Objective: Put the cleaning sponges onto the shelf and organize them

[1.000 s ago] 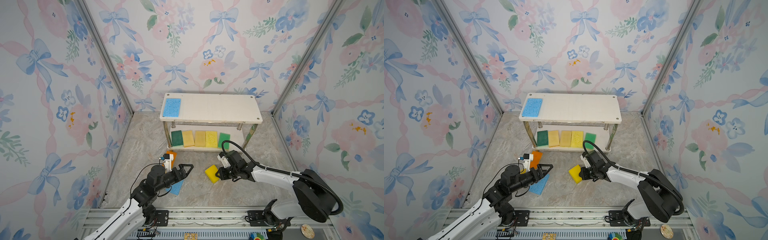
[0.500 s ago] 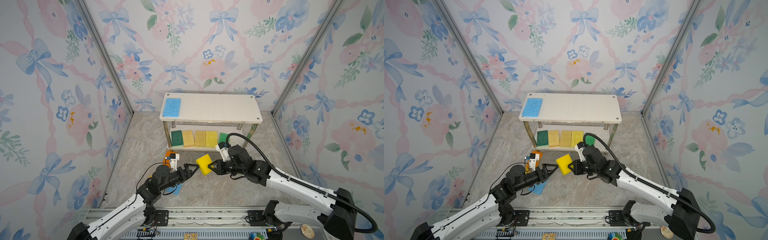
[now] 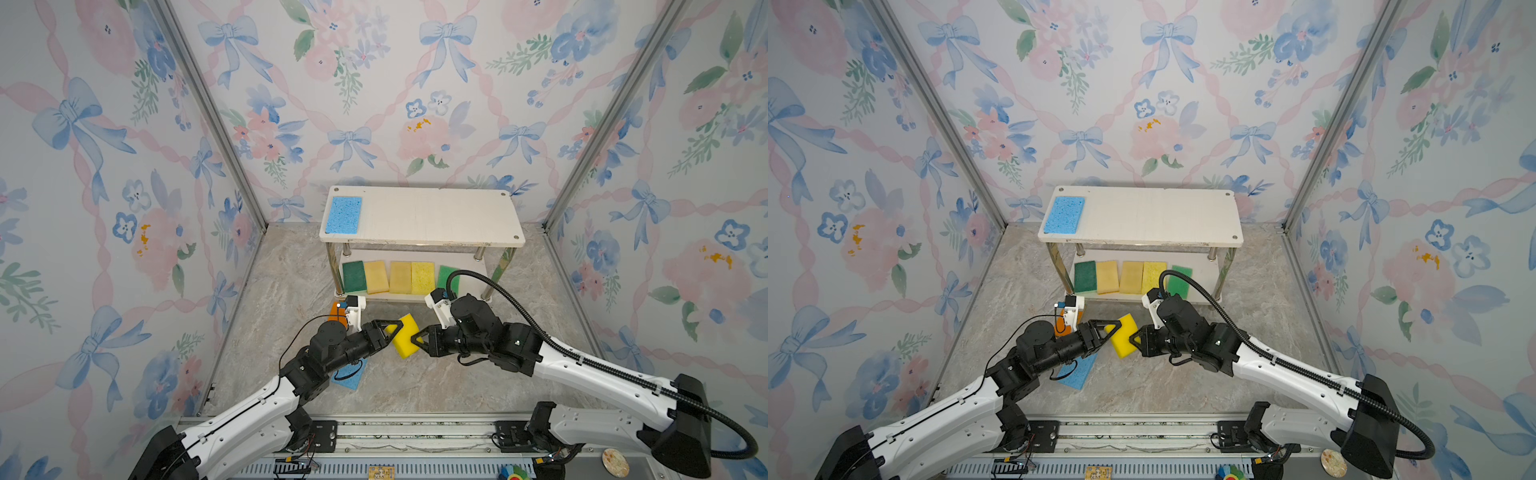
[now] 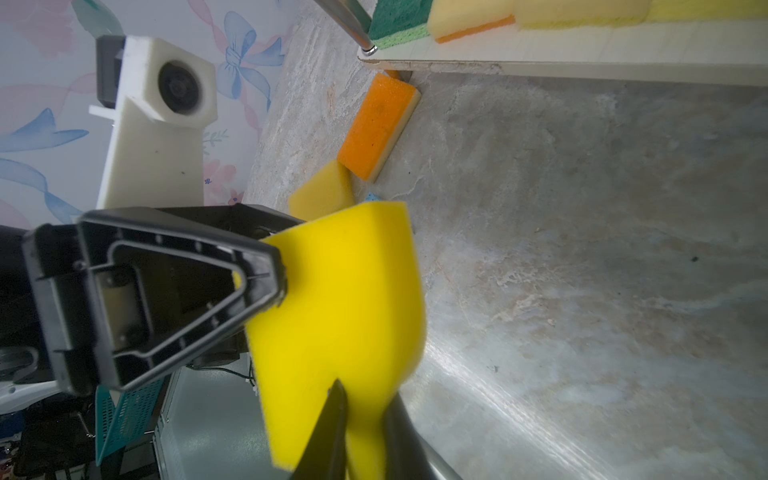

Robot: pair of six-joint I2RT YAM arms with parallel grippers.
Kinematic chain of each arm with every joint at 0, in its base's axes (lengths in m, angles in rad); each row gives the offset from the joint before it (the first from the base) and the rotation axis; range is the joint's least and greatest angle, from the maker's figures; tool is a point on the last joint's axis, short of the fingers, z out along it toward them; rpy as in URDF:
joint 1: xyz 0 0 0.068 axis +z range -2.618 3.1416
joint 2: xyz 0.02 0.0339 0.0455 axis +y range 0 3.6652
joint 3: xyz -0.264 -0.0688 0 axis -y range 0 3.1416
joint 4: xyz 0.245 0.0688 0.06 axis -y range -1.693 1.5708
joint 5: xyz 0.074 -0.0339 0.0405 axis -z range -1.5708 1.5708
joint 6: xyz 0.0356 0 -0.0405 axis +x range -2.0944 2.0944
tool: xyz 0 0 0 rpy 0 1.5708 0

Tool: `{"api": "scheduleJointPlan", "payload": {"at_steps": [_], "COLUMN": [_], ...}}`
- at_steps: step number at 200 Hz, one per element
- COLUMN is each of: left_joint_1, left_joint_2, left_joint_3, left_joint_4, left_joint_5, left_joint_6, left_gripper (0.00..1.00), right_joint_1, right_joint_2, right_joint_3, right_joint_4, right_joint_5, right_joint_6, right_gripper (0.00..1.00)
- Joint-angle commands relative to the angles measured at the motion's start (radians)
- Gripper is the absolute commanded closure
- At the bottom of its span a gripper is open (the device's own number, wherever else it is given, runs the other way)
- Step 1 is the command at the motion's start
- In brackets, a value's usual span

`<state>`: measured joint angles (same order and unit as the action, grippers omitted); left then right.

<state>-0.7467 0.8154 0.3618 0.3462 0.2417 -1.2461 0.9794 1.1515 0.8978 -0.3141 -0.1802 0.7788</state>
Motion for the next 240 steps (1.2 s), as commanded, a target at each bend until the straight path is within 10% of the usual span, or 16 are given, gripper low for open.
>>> {"api": "scheduleJointPlan", "payload": {"at_steps": [1, 39, 117, 176, 240], "left_joint_1": [-0.006, -0.005, 0.104, 0.147, 0.147], "left_joint_2": [0.005, -0.001, 0.006, 0.024, 0.016], "left_joint_3": [0.018, 0.006, 0.061, 0.089, 0.102], "left_joint_4": [0.03, 0.052, 0.069, 0.129, 0.159], "left_joint_5": [-0.005, 0.005, 0.262, 0.412, 0.434], "left_joint_6": [0.024, 0.029, 0.073, 0.036, 0.012], "left_gripper": [0.73, 0.8, 0.89, 0.89, 0.89], "right_joint_1": [0.013, 0.006, -0.185, -0.182, -0.126], "right_joint_2": [-0.024, -0.056, -0.22, -0.24, -0.154], "right_joint_3": [0.018, 0.015, 0.04, -0.009, -0.01], "right_joint_4": [-0.015, -0.039, -0.184, -0.075, 0.026], "right_joint_5": [0.015, 0.009, -0.257, -0.431, -0.446], "right_joint_6": [0.013, -0.007, -0.118, -0.08, -0.044], "right_gripper": [0.81, 0.71, 0.08, 0.02, 0.2]}}
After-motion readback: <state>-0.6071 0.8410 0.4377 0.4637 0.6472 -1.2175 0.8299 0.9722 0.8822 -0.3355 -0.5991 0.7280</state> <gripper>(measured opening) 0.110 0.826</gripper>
